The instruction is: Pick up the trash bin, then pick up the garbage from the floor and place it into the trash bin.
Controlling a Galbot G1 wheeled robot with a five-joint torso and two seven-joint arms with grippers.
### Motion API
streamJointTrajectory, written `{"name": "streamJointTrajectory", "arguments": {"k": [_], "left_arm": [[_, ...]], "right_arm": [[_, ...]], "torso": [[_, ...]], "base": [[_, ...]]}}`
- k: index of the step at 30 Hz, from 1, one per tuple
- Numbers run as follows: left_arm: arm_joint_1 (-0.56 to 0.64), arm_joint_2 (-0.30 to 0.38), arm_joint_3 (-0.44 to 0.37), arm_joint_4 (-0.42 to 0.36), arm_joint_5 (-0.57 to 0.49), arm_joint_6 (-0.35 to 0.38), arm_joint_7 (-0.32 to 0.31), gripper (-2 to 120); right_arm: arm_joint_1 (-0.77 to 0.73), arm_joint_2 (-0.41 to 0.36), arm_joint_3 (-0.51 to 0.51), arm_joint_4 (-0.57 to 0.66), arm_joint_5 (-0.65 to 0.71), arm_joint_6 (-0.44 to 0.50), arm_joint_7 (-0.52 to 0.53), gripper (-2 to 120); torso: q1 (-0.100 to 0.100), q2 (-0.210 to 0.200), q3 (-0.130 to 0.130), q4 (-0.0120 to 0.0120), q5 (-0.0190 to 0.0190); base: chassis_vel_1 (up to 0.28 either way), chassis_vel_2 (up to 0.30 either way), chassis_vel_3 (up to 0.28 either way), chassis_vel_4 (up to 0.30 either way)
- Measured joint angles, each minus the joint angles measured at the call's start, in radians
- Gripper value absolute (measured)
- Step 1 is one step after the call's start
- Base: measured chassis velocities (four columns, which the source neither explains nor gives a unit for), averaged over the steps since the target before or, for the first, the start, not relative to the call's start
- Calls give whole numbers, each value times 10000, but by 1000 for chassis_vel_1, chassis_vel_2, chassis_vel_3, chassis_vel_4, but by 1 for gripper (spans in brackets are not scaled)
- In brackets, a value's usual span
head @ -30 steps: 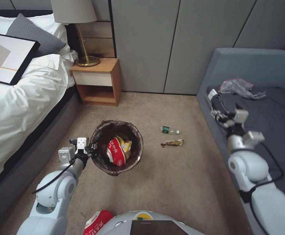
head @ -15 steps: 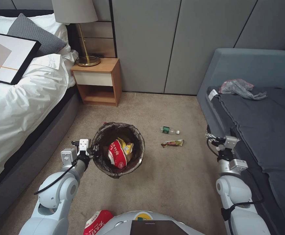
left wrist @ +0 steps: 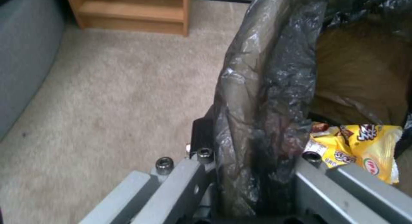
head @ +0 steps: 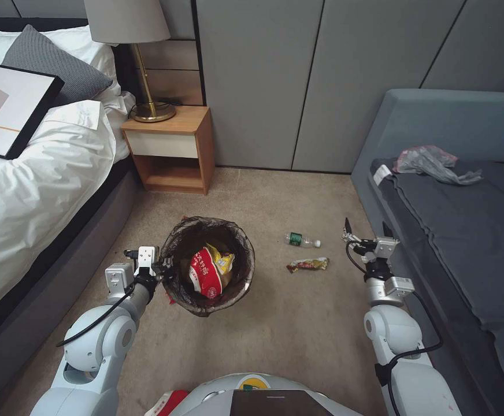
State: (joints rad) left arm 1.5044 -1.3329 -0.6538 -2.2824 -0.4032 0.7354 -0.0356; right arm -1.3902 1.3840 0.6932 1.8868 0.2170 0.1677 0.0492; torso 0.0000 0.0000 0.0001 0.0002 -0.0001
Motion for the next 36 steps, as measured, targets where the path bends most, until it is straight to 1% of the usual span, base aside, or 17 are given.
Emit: {"name": "streamJointTrajectory", "arguments": {"k": [4, 5, 7, 8, 9, 16, 20, 30, 33, 34, 35, 36], "left_arm": [[2, 17, -18, 0, 0, 0, 0, 0], [2, 18, -17, 0, -1, 0, 3, 0], [1, 16, -17, 2, -2, 0, 5, 0], [3, 9, -18, 10, 0, 0, 4, 0], [9, 0, -17, 22, 1, 0, 4, 0], [5, -15, -22, 73, 19, 0, 23, 0], [0, -15, -65, 115, 21, -1, 29, 0], [-21, -55, -84, 204, 33, -1, 50, 0], [-20, -52, -108, 211, 35, -1, 58, 0], [-17, -41, -136, 230, 37, -1, 64, 0], [-14, -31, -152, 245, 38, -1, 69, 0], [-13, -27, -161, 249, 38, -1, 75, 0]], "right_arm": [[9, -40, -89, -4, -28, -11, -18, 100], [13, -49, -99, -12, -31, -14, -22, 100], [20, -63, -106, -20, -31, -21, -23, 100], [33, -74, -115, -24, -31, -27, -32, 100], [46, -90, -114, -28, -31, -33, -33, 100], [52, -107, -103, -75, -60, -64, -35, 100], [42, -95, -76, -69, -120, -55, -51, 100], [108, -140, -64, 2, -38, -157, -3, 100], [52, -214, -61, 46, -172, -401, -32, 100], [2, -367, -99, 127, -398, -871, -32, 100], [15, -569, -221, 168, -563, -1495, 154, 100], [48, -731, -321, 168, -653, -1908, 321, 100]], "torso": [[0, 0, 0, -1, 0], [0, 0, 1, -6, -2], [0, 0, 0, -6, 2], [0, 0, 0, -1, 4], [0, 0, 0, 0, -1], [0, 0, -1, -4, 2], [1, 0, 1, 0, 3], [0, 0, -3, -4, 0], [0, 0, -3, -3, 1], [0, 0, -2, -2, 1], [0, 0, -2, -2, 0], [0, 0, -2, -2, 1]], "base": [[-212, 199, 212, -186], [-208, 189, 199, -201], [-184, 181, 199, -188], [-184, 183, 178, -188], [-186, 183, 153, -167], [-172, 169, 171, -188], [-173, 174, 170, -149], [-30, 27, 32, -34], [0, 0, 0, 0], [0, 0, 0, 0], [0, 0, 0, 0], [0, 0, 0, 0]]}}
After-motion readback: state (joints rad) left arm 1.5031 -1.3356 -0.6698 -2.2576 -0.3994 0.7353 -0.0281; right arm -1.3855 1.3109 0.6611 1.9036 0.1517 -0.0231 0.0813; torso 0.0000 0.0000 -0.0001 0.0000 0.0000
